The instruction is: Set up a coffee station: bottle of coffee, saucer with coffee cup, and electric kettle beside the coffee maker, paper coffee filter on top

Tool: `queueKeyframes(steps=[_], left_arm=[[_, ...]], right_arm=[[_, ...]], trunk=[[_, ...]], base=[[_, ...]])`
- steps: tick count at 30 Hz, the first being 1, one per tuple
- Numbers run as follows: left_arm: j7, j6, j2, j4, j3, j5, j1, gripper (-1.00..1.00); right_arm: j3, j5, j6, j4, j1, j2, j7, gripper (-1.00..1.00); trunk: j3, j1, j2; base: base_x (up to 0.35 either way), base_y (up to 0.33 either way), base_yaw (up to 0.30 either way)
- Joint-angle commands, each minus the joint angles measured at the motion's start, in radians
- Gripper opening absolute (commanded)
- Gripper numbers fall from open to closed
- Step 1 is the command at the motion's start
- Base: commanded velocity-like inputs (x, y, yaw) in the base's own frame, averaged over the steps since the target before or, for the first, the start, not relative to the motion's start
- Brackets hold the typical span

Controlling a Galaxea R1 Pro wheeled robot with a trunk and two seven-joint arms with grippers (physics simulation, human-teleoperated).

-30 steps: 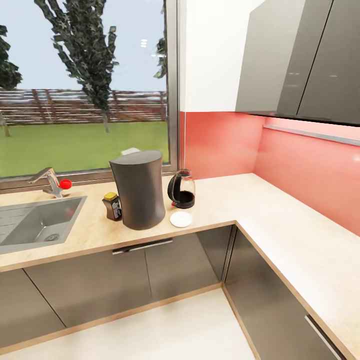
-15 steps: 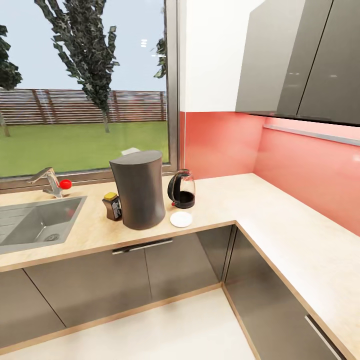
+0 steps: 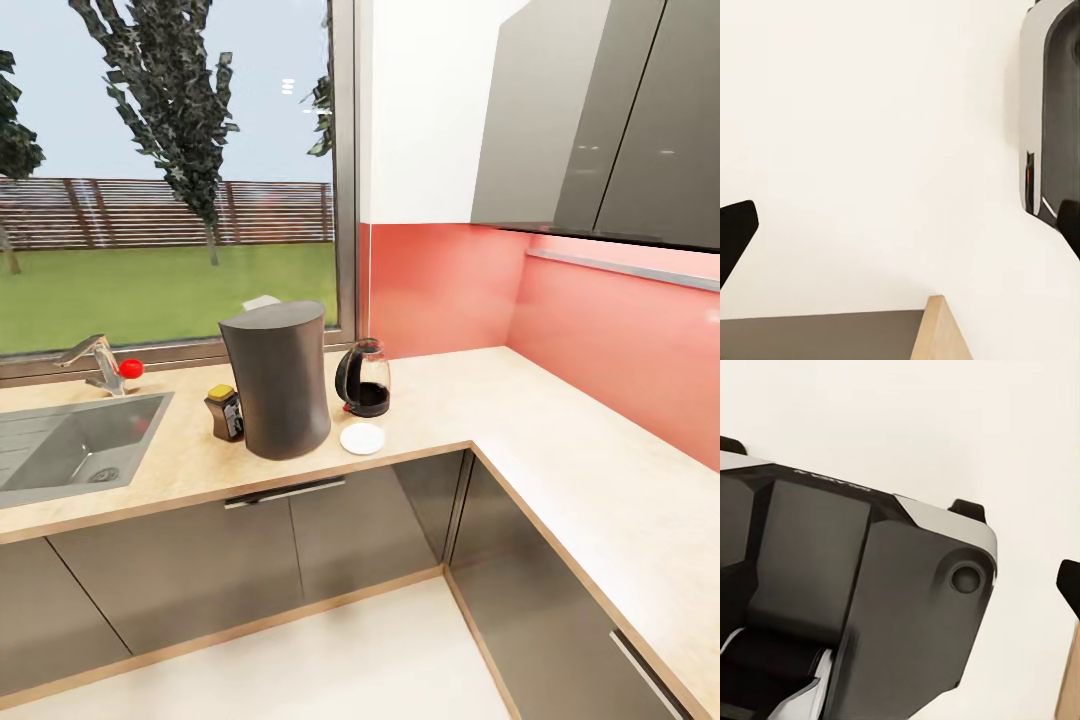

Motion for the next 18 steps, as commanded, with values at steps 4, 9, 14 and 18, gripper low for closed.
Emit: queueKeyframes(steps=[4, 9, 14, 18], left_arm=[[0.004, -0.004, 0.002, 0.000, -0.006, 0.003, -0.001, 1.00], [0.004, -0.004, 0.003, 0.000, -0.005, 0.003, -0.001, 1.00], [0.004, -0.004, 0.004, 0.000, -0.005, 0.003, -0.001, 1.00], [0.004, -0.004, 0.005, 0.000, -0.005, 0.003, -0.001, 1.00]], right_arm=[[0.008, -0.007, 0.005, -0.001, 0.000, -0.003, -0.003, 1.00], [0.008, -0.006, 0.005, 0.000, 0.000, -0.003, -0.005, 1.00], [0.008, -0.005, 0.006, 0.001, 0.002, -0.013, -0.007, 1.00], [0.008, -0.005, 0.006, 0.001, 0.014, -0.042, -0.007, 1.00]], trunk=[[-0.002, 0.001, -0.002], [-0.002, 0.001, -0.002], [-0.002, 0.001, -0.002], [-0.002, 0.001, -0.002]], base=[[0.000, 0.000, 0.125], [0.000, 0.000, 0.268], [0.000, 0.000, 0.272], [0.000, 0.000, 0.273]])
